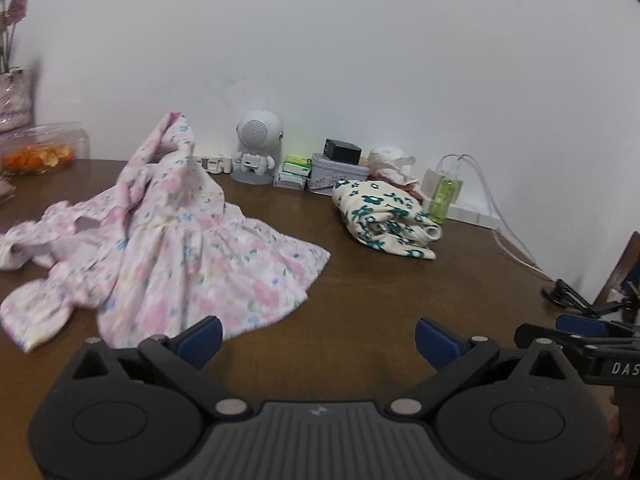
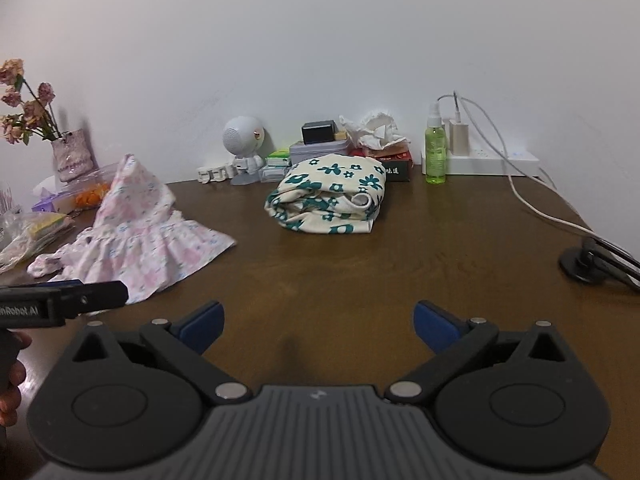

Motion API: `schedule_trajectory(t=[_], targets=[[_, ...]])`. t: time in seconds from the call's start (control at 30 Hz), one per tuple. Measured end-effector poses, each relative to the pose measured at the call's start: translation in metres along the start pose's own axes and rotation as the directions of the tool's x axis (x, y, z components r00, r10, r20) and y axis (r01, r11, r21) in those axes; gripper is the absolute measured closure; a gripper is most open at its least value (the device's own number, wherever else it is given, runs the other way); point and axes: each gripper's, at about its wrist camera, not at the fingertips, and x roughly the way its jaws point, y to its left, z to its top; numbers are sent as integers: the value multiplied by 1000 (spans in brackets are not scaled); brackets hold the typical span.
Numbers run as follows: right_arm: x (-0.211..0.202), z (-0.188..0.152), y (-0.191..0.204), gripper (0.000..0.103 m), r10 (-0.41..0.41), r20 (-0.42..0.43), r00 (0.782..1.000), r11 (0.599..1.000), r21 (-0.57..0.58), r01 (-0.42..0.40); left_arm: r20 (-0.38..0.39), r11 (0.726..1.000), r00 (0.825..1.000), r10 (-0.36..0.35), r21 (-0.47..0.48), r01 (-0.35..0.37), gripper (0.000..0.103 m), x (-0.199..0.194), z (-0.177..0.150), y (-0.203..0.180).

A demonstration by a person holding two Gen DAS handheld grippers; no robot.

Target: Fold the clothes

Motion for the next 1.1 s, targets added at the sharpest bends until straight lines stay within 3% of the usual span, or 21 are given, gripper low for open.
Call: schedule_trajectory(t=[0.23, 0.37, 0.53, 1.1], targets=[[-49, -41, 12, 0, 23, 14, 1000, 999, 49, -23, -3, 1000, 1000, -4, 0, 4, 0, -50, -38, -3], [-70, -56, 19, 0, 38, 26, 999, 998, 53, -39, 10, 999, 999, 31, 28, -31, 0, -68, -53, -5], [-89, -65, 29, 0, 21, 66, 998, 999, 22, -23, 17, 998, 999, 49, 37, -49, 0, -83, -64, -8], [-112, -78, 49, 0, -39, 69, 997, 998, -43, 42, 34, 995, 997, 72, 70, -74, 0, -107, -79, -14]])
